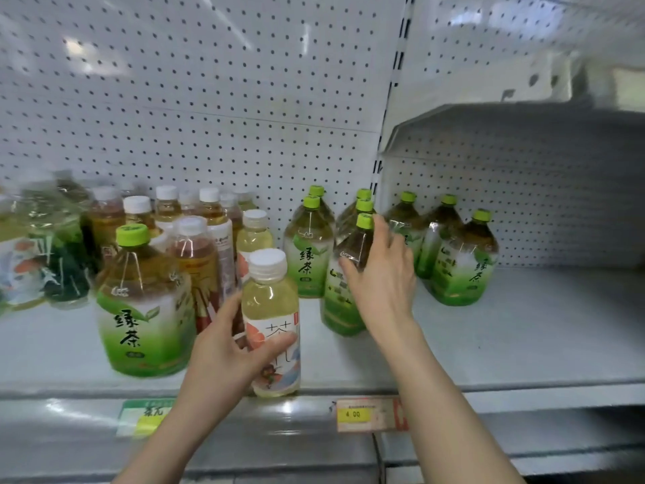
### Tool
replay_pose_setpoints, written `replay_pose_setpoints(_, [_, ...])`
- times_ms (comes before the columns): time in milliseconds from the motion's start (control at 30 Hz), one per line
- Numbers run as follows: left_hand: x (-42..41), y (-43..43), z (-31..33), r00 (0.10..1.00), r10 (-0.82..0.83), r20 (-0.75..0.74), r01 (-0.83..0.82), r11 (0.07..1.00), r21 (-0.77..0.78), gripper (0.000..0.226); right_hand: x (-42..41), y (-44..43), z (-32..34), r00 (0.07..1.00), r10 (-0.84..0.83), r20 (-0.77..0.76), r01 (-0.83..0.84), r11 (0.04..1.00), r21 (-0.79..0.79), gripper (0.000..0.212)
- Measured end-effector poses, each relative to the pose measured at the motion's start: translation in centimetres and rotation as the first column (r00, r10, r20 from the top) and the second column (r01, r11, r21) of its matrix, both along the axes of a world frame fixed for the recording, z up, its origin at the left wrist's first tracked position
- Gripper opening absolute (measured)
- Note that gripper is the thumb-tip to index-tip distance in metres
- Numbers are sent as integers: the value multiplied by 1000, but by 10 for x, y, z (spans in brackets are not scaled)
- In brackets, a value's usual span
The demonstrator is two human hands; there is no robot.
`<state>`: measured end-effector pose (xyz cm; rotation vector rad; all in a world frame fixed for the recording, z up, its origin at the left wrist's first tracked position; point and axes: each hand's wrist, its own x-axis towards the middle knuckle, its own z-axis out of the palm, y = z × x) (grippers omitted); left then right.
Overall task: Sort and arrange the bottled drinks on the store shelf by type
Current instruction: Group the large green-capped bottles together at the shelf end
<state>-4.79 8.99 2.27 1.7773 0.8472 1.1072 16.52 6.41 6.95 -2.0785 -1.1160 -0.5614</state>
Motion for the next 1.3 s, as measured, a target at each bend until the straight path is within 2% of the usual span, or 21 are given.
replay_pose_setpoints(67, [10, 1, -1, 1000, 1, -1, -1, 1000, 10, 56, 19, -8, -4, 998, 56, -18, -56, 998, -5, 86])
replay_pose_setpoints(133, [19, 0, -3, 1000, 7, 6, -7, 1000, 9, 53, 36, -13, -6, 970, 149, -192, -164, 984, -68, 101])
replay_pose_setpoints(200, [25, -2, -3, 1000, 18, 10, -18, 1000, 16, 52, 45, -15, -6, 889, 251, -382, -280, 960, -21, 109])
replay_pose_setpoints(300, [30, -2, -3, 999, 37, 10, -37, 999, 18, 53, 56, -11, -4, 821, 332, -464, -361, 932, 30, 104])
replay_pose_setpoints(400, [32, -2, -3, 999, 41, -5, -40, 999, 10, 53, 71, -20, 6, 756, 384, -530, -471, 881, -33, 102])
replay_pose_setpoints(500, [33, -2, -3, 999, 45, -12, -45, 999, 9, 54, 84, -30, 6, 829, 300, -472, -410, 900, -146, 111])
replay_pose_setpoints(633, [33, 0, -5, 999, 52, -8, -52, 998, 20, 54, 96, -17, -7, 940, -40, -338, -5, 991, -132, 109])
replay_pose_setpoints(733, [33, -1, -6, 998, 52, -20, -51, 998, 36, 57, 107, 3, -9, 938, -216, -271, 193, 975, -107, 106])
replay_pose_setpoints(833, [34, -2, -5, 998, 56, -40, -54, 998, 45, 60, 117, 23, -3, 931, -231, -283, 194, 969, -152, 105])
replay_pose_setpoints(967, [34, -2, -7, 997, 70, -41, -68, 997, 29, 59, 131, 32, -3, 930, -110, -350, 9, 960, -280, 99])
replay_pose_setpoints(1100, [34, -1, -7, 997, 80, -20, -80, 996, 29, 55, 134, 30, -9, 965, -82, -249, 9, 960, -279, 94])
replay_pose_setpoints(1200, [31, -1, -7, 995, 95, -11, -95, 995, 32, 54, 131, 31, -3, 960, -95, -264, 10, 951, -308, 95])
replay_pose_setpoints(1300, [29, 2, -9, 993, 113, -13, -113, 993, 27, 55, 107, 26, 4, 987, -85, -134, 58, 979, -195, 89])
